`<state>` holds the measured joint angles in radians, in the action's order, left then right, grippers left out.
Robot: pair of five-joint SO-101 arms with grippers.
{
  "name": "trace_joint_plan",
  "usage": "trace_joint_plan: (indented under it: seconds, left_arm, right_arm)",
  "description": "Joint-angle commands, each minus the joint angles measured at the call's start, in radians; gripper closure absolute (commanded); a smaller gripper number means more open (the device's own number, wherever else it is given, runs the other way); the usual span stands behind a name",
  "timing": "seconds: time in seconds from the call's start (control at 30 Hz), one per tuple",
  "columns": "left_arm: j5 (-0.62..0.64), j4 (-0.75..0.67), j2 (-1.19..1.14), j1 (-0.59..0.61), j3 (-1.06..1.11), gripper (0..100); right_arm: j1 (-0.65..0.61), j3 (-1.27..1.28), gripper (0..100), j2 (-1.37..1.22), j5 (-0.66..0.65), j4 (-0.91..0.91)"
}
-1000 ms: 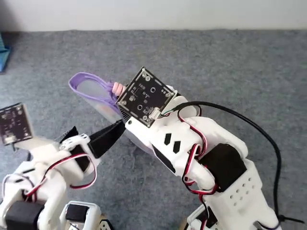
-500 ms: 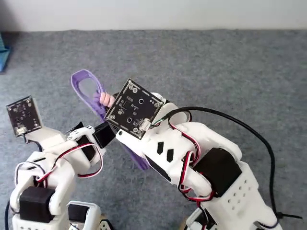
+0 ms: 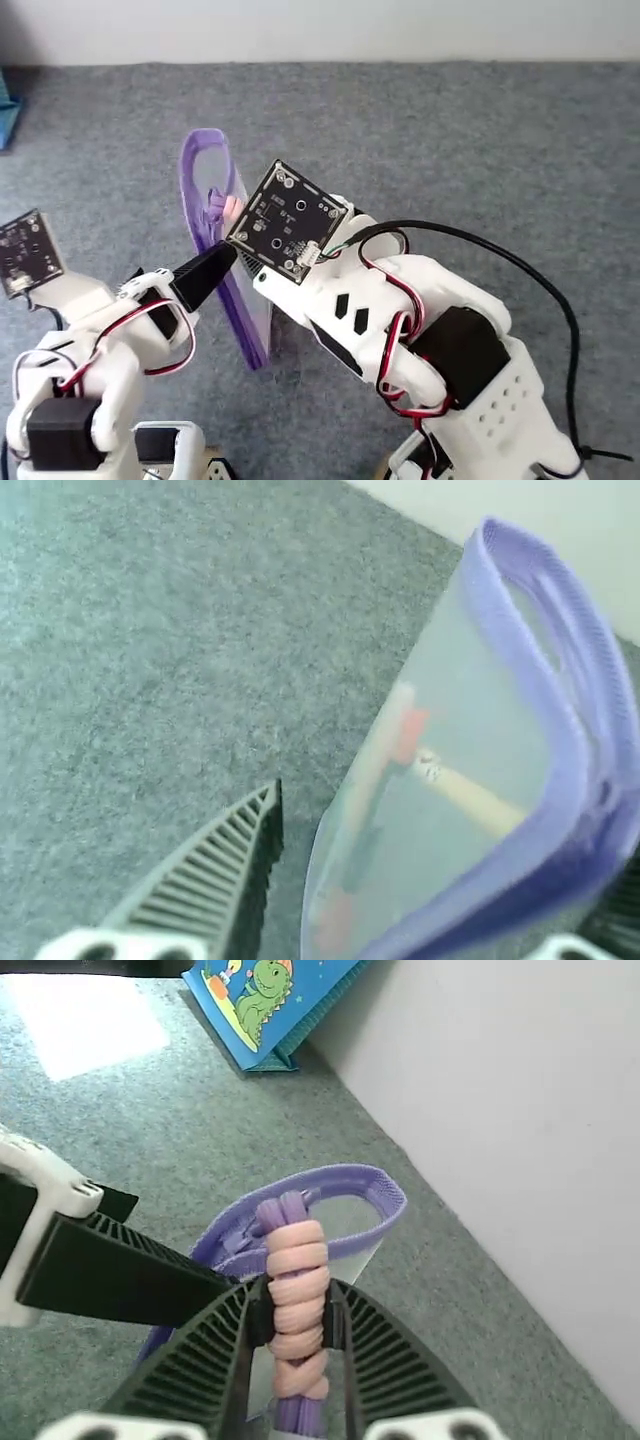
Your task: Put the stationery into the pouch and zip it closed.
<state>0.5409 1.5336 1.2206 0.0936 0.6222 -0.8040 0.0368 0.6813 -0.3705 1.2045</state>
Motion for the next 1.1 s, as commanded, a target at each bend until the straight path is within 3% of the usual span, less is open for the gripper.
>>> trace_joint_plan:
  seconds: [0.0,0.17,0.43,0.7,0.87,0.97,1.07]
  left_arm:
    - [-0.037,0.0,0.005,0.003,-0.054,53]
    - [-0.037,0.0,0.005,0.003,-0.05,54]
    - [-0.077,-0.08,0.003,0.002,-0.013,77]
    - [-0.083,-0.103,0.005,0.002,-0.008,79]
    - [-0.123,-0.107,0.005,-0.032,-0.012,89]
    - [-0.123,-0.103,0.005,-0.061,-0.016,88]
    - [-0.123,-0.1,0.008,-0.06,-0.016,80]
  right_arm:
    - [0.015,-0.063,99.1,0.015,-0.006,0.005]
    - [0.015,-0.063,99.1,0.015,-0.006,0.007]
    - [0.015,-0.046,99.1,0.015,-0.006,0.001]
    - [0.015,-0.046,99.1,0.015,-0.006,-0.004]
    - [0.018,-0.046,99.1,0.015,-0.006,-0.004]
    - [0.018,-0.046,99.1,0.015,-0.008,-0.004]
    - [0.021,-0.049,99.1,0.015,-0.011,-0.004]
